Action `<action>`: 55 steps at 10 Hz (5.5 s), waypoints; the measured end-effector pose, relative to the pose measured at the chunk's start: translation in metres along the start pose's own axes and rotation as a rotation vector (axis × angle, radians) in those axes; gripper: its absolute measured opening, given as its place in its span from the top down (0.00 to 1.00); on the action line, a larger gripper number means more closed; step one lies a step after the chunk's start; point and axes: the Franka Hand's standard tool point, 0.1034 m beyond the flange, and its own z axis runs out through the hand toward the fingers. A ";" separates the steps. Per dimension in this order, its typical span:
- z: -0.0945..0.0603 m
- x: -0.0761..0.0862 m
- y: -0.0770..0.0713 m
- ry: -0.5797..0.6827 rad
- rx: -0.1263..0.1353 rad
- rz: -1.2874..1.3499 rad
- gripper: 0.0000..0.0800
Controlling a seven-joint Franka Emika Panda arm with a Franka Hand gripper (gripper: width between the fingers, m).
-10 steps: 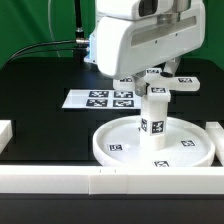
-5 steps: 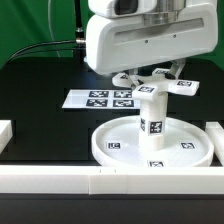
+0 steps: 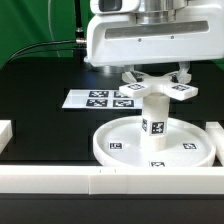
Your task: Assemble round table
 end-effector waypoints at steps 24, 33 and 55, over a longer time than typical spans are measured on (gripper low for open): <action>0.002 0.005 0.000 -0.017 0.151 1.676 0.25; -0.022 0.007 -0.011 -0.030 0.177 1.358 0.19; -0.027 0.022 -0.014 0.076 -0.008 -0.716 0.19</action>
Offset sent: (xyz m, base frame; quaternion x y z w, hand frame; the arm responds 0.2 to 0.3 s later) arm 0.0000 0.0000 0.0000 0.0000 0.0000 0.1938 0.9810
